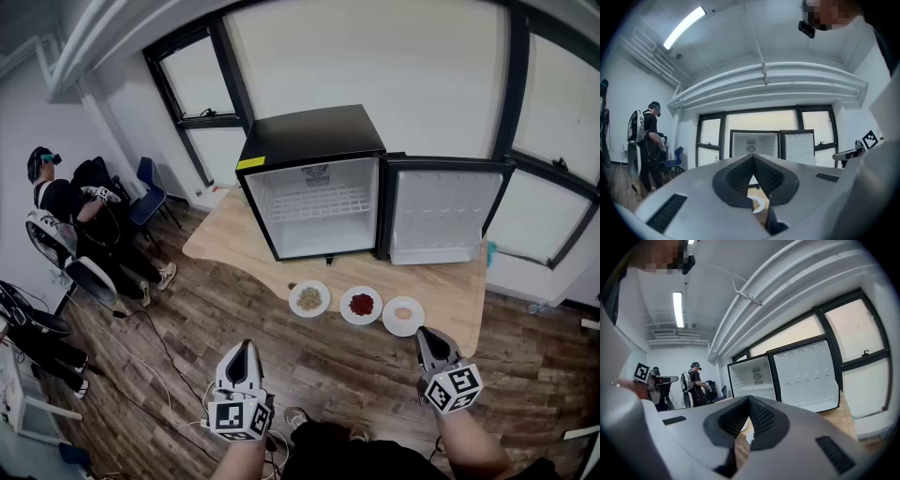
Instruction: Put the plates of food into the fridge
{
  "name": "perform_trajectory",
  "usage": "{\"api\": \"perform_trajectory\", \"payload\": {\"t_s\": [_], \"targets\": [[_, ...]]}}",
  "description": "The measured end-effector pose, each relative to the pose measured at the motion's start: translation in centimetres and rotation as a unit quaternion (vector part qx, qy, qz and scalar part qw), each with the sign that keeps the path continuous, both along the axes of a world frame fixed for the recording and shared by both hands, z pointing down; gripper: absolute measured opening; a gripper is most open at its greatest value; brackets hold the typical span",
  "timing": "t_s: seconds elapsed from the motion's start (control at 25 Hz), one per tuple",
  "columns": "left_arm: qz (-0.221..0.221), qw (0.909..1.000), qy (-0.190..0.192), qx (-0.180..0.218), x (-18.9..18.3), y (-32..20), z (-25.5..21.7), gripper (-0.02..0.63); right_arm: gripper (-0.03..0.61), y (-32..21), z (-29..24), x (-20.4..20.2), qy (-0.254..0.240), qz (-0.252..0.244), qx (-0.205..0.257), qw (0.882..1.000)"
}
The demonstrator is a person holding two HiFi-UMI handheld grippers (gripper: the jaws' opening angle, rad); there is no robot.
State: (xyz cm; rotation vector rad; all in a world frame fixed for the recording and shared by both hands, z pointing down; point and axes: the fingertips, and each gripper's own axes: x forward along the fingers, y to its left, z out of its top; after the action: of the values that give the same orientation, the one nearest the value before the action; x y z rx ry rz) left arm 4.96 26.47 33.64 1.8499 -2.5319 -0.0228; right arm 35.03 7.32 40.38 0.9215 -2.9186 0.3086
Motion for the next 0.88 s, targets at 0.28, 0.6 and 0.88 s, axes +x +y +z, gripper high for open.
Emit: {"api": "perform_trajectory", "payload": {"t_s": [0.28,0.6,0.88], "targets": [[0.012,0.9997,-0.021,-0.010,1.0,-1.7,-0.3,0.005,0.021,-1.3,0.1,0.2,-0.009,0.008,-0.005,1.000],[0.023,0.9991,-0.035,-0.009,0.3,-4.1,-0.8,0.004,0.021,-2.0,-0.4,-1.8,-0.031,-0.010,0.008,0.999],[0.051,0.9981,-0.034,0.003,-1.9,-8.5,-0.6,0.004,0.021,-4.3,-1.3,-3.3,-0.020,0.010,0.019,1.000]]}}
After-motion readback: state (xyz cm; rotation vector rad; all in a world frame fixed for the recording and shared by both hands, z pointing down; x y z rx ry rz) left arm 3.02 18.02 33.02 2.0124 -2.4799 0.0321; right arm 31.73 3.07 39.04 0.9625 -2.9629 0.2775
